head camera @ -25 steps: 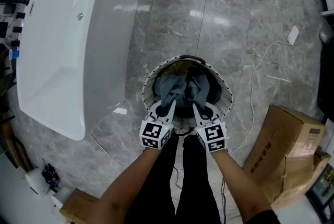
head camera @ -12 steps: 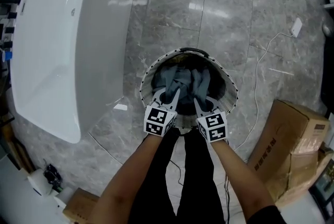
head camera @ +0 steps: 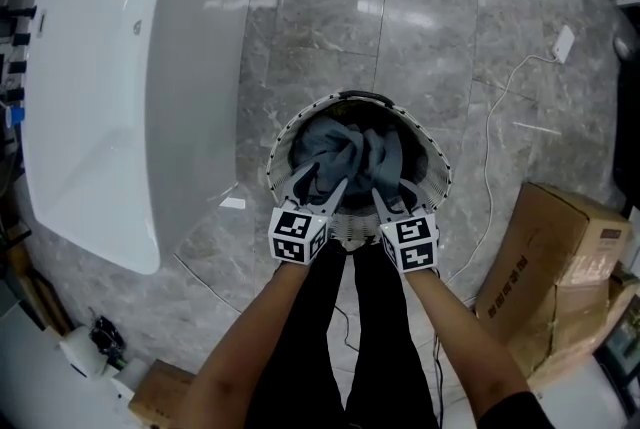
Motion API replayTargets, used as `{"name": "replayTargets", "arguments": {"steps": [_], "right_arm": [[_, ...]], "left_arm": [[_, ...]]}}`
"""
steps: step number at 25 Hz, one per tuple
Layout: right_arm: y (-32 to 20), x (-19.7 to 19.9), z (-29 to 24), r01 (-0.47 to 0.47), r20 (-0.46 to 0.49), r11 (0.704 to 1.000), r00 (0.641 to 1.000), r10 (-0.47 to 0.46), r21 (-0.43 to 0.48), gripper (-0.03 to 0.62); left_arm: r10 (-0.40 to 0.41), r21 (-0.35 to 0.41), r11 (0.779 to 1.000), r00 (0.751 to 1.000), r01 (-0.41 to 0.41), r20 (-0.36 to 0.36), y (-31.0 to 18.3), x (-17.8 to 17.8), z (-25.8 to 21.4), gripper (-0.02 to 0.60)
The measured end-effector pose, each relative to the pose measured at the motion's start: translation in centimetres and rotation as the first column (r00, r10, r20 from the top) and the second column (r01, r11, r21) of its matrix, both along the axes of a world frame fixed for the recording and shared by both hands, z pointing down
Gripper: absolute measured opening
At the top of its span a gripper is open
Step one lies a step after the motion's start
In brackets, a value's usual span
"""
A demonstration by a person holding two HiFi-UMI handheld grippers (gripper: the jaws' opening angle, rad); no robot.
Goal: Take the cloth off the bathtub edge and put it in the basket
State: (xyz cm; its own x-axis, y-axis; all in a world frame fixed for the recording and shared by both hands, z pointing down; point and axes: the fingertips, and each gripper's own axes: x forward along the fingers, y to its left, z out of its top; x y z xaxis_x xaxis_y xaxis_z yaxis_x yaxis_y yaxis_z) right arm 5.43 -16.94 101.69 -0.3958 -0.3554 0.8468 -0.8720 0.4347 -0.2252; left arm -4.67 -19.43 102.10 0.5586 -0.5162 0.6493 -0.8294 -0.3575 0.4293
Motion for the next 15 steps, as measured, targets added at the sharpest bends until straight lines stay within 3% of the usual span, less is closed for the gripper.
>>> {"name": "replayTargets", "arguments": {"steps": [15], "right_arm": [[-0.2, 4.6, -3.5, -0.072, -0.096, 0.997, 0.992, 0.076, 0.041, 0.197]], "left_arm": [[-0.033, 0.019, 0.999, 0.999, 0.034, -0.018, 1.9, 2.0, -3.2, 0.256]]}}
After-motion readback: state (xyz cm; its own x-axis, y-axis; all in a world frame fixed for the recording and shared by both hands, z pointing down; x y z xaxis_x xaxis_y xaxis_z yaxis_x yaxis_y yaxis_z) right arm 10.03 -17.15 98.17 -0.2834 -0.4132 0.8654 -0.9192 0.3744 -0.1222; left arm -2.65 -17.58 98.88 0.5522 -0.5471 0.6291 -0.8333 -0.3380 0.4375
